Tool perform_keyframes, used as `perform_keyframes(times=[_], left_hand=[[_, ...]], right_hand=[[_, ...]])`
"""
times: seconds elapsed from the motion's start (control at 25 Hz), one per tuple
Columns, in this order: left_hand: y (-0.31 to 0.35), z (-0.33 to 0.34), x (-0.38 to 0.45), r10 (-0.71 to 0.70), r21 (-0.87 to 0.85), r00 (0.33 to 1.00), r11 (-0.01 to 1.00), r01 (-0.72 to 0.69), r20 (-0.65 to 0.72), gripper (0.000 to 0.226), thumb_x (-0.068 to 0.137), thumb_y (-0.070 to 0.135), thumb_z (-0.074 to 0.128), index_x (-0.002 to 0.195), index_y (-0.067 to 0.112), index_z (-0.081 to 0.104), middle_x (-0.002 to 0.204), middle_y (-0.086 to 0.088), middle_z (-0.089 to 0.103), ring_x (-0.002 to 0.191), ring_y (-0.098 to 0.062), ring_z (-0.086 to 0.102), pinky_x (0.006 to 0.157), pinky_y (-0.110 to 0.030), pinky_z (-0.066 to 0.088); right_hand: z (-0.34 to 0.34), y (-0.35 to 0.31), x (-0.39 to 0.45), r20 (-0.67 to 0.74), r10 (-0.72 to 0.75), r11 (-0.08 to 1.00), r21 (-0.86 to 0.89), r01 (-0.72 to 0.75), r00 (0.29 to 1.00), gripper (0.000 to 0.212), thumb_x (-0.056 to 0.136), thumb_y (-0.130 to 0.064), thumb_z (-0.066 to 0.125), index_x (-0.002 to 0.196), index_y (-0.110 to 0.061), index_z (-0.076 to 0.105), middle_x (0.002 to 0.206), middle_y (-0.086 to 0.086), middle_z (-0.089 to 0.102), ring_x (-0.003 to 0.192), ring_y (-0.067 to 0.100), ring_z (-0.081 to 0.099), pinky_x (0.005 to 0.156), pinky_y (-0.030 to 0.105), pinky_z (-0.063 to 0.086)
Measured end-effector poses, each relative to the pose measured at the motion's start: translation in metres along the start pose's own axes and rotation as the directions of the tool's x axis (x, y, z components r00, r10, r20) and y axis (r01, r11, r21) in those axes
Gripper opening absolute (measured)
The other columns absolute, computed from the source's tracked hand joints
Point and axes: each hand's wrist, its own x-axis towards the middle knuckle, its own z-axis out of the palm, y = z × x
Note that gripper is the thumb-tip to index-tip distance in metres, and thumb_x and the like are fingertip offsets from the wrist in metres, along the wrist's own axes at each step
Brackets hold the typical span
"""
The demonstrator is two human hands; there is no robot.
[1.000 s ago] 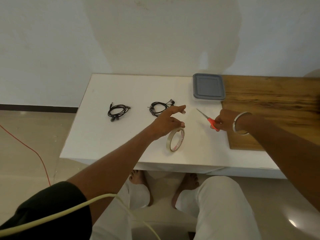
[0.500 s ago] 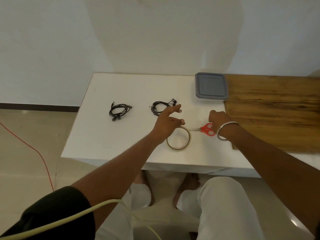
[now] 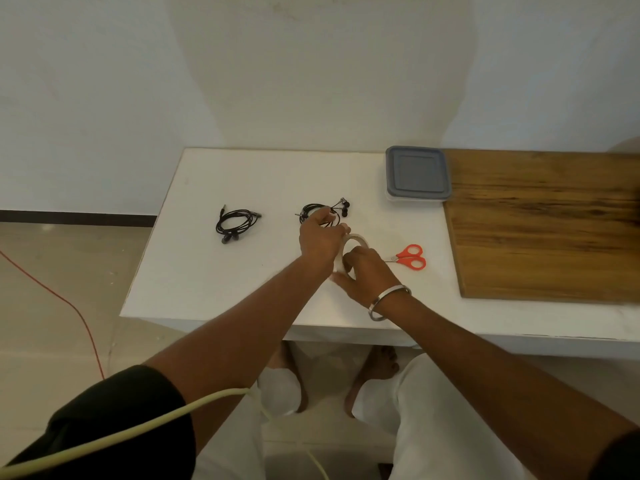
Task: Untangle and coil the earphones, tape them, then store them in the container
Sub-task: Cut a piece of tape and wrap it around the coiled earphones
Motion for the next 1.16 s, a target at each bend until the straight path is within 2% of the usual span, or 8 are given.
perform_keyframes(times=[0.12,0.24,0.32,0.48,0.6,0.84,1.04,1.16], left_hand=[[0.007,-0.009,0.007,0.013,-0.074,0.999,0.997,-0.011,0.036,0.057,0.079,-0.008,0.07,0.132,0.005,0.053,0.114,-0.005,0.059,0.111,-0.029,0.061,0.101,-0.045,0.049],[0.011,-0.014,0.009,0.056,-0.09,0.994,0.995,-0.047,0.098,0.061,0.078,-0.008,0.072,0.134,0.005,0.052,0.114,-0.004,0.058,0.118,-0.031,0.058,0.103,-0.045,0.048],[0.013,-0.013,0.004,0.101,-0.082,0.983,0.993,-0.089,0.152,0.062,0.078,-0.007,0.072,0.135,0.006,0.052,0.115,-0.004,0.059,0.118,-0.03,0.058,0.104,-0.046,0.047],[0.016,-0.009,-0.003,0.137,-0.093,0.964,0.989,-0.118,0.226,0.061,0.08,-0.007,0.069,0.136,0.009,0.051,0.118,-0.004,0.059,0.117,-0.033,0.059,0.105,-0.047,0.046],[0.015,-0.009,-0.006,0.115,-0.103,0.957,0.991,-0.091,0.267,0.061,0.081,-0.007,0.068,0.137,0.008,0.05,0.117,-0.002,0.058,0.122,-0.036,0.056,0.106,-0.047,0.045],[-0.002,-0.01,-0.007,0.044,-0.099,0.957,0.995,-0.016,0.288,0.06,0.082,-0.011,0.065,0.138,0.007,0.049,0.123,-0.007,0.053,0.092,-0.025,0.068,0.083,-0.029,0.059],[-0.024,-0.007,-0.006,-0.024,0.053,0.96,0.999,0.009,0.278,0.063,0.079,-0.007,0.071,0.136,0.007,0.051,0.118,-0.004,0.057,0.117,-0.031,0.059,0.098,-0.043,0.052],[-0.033,-0.001,-0.01,-0.029,0.178,0.958,0.984,-0.024,0.287,0.064,0.076,-0.003,0.075,0.134,0.012,0.052,0.12,0.0,0.059,0.109,-0.021,0.061,0.086,-0.027,0.055]], right_hand=[[-0.01,0.003,-0.005,-0.079,0.061,0.981,0.188,-0.045,0.995,0.027,0.095,-0.04,0.047,0.083,-0.017,0.055,0.067,-0.003,0.057,0.058,0.01,0.054,0.055,0.022,0.041],[-0.029,0.012,-0.005,-0.222,0.141,0.941,0.333,-0.061,0.965,0.023,0.098,-0.03,0.042,0.102,-0.011,0.054,0.076,0.006,0.061,0.066,0.019,0.06,0.058,0.029,0.051],[-0.037,0.018,-0.004,-0.263,0.202,0.913,0.398,-0.084,0.943,0.019,0.098,-0.023,0.044,0.113,-0.014,0.05,0.074,0.004,0.061,0.063,0.017,0.061,0.053,0.021,0.051],[-0.042,0.029,-0.003,-0.225,0.267,0.896,0.416,-0.155,0.937,0.015,0.098,-0.021,0.046,0.111,-0.017,0.052,0.078,0.006,0.066,0.064,0.017,0.062,0.06,0.026,0.054],[-0.042,0.034,-0.001,-0.15,0.331,0.851,0.473,-0.227,0.932,0.012,0.097,-0.021,0.049,0.106,-0.018,0.057,0.08,0.006,0.069,0.059,0.015,0.061,0.051,0.023,0.05],[-0.038,0.044,-0.003,-0.153,0.28,0.925,0.307,-0.223,0.948,0.017,0.096,-0.02,0.051,0.109,-0.015,0.06,0.08,0.002,0.068,0.064,0.002,0.058,0.054,0.012,0.042],[-0.036,0.056,-0.017,-0.122,0.163,0.975,0.17,-0.141,0.979,0.019,0.095,-0.022,0.052,0.11,-0.015,0.059,0.087,0.007,0.065,0.078,0.018,0.06,0.073,0.024,0.05],[-0.043,0.064,-0.028,-0.076,0.085,0.988,0.139,-0.073,0.994,0.017,0.094,-0.022,0.053,0.109,-0.017,0.059,0.08,-0.001,0.06,0.067,0.011,0.058,0.066,0.019,0.048]])
